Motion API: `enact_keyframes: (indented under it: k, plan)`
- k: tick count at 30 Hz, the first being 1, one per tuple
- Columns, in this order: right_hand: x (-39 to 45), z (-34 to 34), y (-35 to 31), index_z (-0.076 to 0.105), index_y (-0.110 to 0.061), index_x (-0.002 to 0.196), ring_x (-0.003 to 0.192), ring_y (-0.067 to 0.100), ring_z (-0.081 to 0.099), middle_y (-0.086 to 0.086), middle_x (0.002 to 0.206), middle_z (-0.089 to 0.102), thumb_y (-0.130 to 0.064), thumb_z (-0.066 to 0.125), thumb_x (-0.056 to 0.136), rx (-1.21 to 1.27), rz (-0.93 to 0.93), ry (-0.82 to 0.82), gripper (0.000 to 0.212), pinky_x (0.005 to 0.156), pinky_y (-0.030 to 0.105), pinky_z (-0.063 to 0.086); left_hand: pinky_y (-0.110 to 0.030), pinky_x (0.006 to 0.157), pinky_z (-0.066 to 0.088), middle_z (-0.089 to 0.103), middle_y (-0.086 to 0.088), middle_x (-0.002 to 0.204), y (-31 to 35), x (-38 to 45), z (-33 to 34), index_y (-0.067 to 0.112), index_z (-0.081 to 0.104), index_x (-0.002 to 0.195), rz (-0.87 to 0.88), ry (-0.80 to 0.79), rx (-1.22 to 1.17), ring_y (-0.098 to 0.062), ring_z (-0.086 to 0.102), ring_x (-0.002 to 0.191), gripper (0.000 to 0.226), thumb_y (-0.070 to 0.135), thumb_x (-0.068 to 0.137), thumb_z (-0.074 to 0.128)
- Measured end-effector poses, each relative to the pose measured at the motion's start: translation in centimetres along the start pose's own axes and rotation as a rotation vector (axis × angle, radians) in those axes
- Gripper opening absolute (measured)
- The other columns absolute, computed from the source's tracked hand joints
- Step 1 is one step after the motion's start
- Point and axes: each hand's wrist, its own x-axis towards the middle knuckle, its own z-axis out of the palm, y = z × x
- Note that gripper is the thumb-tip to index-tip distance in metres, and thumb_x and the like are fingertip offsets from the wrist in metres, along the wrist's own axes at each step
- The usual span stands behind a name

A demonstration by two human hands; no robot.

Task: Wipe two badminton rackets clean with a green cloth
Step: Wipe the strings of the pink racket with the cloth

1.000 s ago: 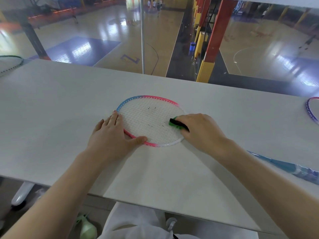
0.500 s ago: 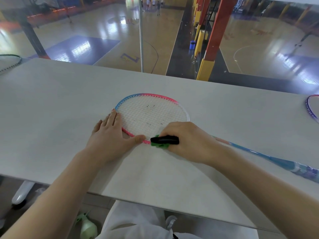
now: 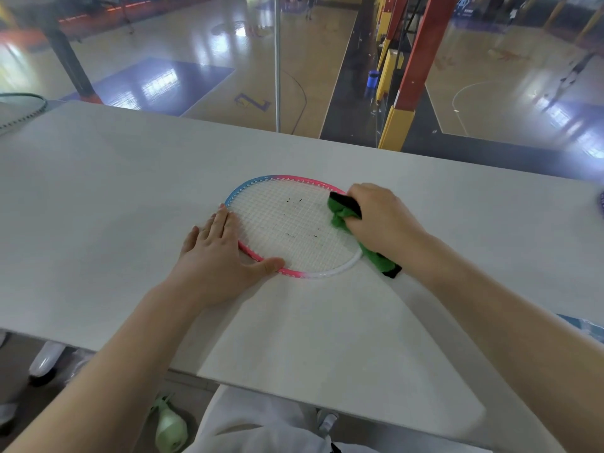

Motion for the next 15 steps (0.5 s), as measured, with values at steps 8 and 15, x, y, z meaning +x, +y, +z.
enact_keyframes:
  k: [8, 15]
  plan:
    - [1.7, 1.5, 0.0, 0.054, -0.010, 0.102, 0.089, 0.025, 0.055, 0.007, 0.099, 0.055, -0.009, 0.052, 0.094, -0.241, -0.057, 0.148, 0.009, 0.067, 0.030, 0.035, -0.035, 0.122, -0.007, -0.017, 0.001, 0.163, 0.0, -0.2, 0.1, 0.015, -0.009, 0.156, 0.005, 0.026, -0.014, -0.011, -0.014, 0.149, 0.127, 0.093, 0.062, 0.024]
    - [-0.3, 1.4, -1.1, 0.065, -0.018, 0.111, 0.093, 0.022, 0.059, -0.002, 0.101, 0.063, -0.008, 0.054, 0.085, -0.168, -0.082, 0.057, 0.029, 0.076, 0.033, 0.046, -0.036, 0.122, -0.005, -0.015, 0.001, 0.163, 0.0, -0.3, 0.4, 0.013, -0.007, 0.156, 0.014, 0.059, -0.012, -0.012, -0.011, 0.150, 0.129, 0.094, 0.058, 0.017]
